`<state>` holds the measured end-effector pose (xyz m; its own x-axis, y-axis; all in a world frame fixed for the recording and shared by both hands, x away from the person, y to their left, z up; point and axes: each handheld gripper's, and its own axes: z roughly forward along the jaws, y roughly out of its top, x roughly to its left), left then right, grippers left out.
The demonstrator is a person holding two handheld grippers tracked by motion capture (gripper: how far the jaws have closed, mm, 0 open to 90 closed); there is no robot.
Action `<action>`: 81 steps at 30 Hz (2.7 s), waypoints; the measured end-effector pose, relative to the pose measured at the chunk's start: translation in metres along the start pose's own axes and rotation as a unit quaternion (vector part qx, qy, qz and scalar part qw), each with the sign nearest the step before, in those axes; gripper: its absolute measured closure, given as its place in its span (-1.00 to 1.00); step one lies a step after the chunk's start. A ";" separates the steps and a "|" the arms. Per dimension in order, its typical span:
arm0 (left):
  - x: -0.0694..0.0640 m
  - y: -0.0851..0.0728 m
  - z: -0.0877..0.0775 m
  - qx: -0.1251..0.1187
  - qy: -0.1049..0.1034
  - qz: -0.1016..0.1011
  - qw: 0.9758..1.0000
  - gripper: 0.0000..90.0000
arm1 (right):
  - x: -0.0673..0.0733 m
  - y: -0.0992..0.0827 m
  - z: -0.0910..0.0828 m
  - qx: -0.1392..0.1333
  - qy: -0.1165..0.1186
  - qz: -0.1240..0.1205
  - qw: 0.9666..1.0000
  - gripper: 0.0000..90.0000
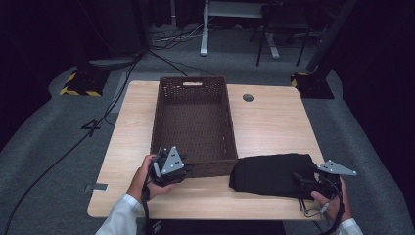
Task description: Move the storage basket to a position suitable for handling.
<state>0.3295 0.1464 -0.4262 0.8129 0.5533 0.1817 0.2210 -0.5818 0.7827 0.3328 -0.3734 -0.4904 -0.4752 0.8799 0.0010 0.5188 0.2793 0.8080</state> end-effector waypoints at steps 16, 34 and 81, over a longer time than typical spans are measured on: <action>0.037 -0.012 -0.013 0.030 0.055 -0.074 0.995 -0.24 | 0.020 0.007 0.009 0.007 0.019 -0.013 1.000 -0.52; -0.035 0.056 0.048 0.004 0.041 -0.039 0.998 -0.39 | 0.025 0.008 0.013 0.009 0.029 -0.014 0.999 -0.55; -0.044 0.049 0.049 0.049 0.100 -0.075 0.991 0.17 | 0.025 0.009 0.017 0.012 0.039 -0.020 0.999 -0.57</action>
<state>0.3311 0.0638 -0.4251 0.6461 0.7395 0.1889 0.3913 -0.5334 0.7499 0.3377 -0.3427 -0.4925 -0.5501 0.8349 0.0152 0.5136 0.3240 0.7945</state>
